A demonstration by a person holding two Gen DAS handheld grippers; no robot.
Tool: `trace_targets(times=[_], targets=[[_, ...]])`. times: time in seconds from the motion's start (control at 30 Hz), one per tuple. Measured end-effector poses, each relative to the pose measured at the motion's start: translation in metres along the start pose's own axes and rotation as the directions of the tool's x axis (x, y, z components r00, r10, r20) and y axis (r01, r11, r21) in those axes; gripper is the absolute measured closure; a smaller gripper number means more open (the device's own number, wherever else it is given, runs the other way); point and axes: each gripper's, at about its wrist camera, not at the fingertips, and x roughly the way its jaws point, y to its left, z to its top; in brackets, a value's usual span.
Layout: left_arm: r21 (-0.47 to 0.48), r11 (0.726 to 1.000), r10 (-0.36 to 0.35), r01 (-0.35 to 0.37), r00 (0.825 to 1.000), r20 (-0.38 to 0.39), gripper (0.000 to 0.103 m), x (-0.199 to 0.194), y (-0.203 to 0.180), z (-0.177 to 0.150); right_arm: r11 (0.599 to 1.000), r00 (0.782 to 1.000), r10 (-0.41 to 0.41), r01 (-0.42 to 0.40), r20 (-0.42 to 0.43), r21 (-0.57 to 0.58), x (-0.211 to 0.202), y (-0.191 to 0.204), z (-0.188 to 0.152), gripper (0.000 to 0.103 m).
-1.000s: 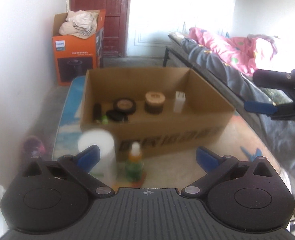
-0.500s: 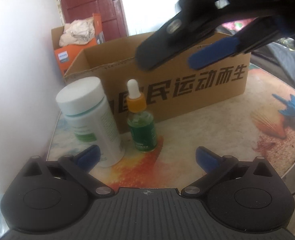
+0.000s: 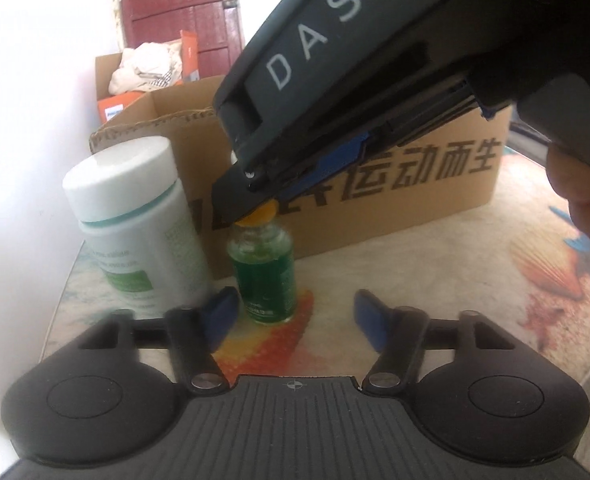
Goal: Organize rigid objects
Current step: 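Move the right gripper back and grasp the green dropper bottle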
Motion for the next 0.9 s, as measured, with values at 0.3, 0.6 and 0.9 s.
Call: trace_targets(times=[0.3,0.6,0.9], targets=[[-0.027,0.997,-0.067,0.066,0.998,-0.002,0.053,-0.005,-0.001,0.005,0.999,1.0,-0.011,0.011,-0.017,0.051,-0.012,-0.014,-0.002,0.079],[0.027,0.982,-0.187,0.188,0.982,-0.028,0.06,-0.01,-0.031,0.013,0.99,0.996,-0.09,0.093,-0.027,0.104,-0.047,-0.042,-0.016,0.079],[0.028,0.99,-0.135,0.137,0.989,-0.066,0.07,-0.001,-0.033,0.022,0.984,0.999,-0.042,0.044,-0.02,0.17,-0.048,-0.056,-0.016,0.079]])
